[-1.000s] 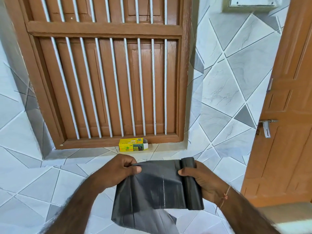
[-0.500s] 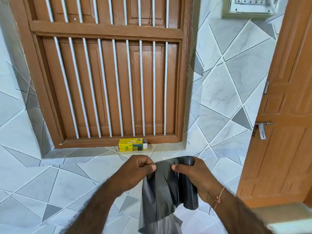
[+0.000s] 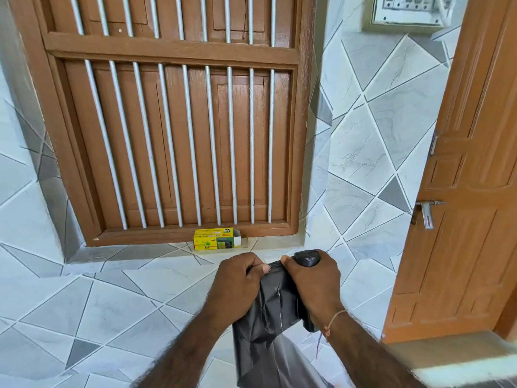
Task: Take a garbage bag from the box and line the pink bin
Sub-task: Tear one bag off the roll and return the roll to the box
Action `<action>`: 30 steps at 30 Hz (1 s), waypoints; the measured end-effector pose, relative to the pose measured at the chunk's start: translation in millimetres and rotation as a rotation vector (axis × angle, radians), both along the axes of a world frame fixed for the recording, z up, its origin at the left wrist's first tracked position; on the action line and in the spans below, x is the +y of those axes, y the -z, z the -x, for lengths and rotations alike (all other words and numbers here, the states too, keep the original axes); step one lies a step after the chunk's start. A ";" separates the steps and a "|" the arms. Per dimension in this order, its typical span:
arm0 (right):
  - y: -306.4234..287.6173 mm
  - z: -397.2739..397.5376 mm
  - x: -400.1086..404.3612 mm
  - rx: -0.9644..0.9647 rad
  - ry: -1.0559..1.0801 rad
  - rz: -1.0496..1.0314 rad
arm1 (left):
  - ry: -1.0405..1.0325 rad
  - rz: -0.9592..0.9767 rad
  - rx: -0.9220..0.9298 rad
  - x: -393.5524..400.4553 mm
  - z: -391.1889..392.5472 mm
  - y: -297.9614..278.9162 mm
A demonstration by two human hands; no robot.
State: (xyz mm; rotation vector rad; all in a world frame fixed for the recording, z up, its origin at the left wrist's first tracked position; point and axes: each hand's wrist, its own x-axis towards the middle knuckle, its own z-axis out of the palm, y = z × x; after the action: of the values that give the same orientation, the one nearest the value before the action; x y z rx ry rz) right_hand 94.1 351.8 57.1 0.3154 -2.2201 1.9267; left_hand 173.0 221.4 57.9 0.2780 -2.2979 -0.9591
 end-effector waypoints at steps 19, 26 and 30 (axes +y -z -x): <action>-17.7 50.0 13.8 -0.285 0.019 0.520 | -0.307 -0.168 0.215 -69.4 -32.1 -5.0; -9.3 40.8 -4.1 -0.691 -0.267 0.618 | -0.215 -0.066 -0.053 -84.9 -43.3 0.6; -4.1 25.6 -25.9 -0.723 -0.438 0.659 | 0.012 -0.180 -0.229 -60.9 -38.0 19.7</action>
State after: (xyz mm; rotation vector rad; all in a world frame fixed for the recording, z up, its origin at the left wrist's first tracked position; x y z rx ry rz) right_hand 68.4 325.9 61.2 -0.0199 -1.7348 3.2787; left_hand 211.1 160.5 38.2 0.4713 -2.4214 -1.1970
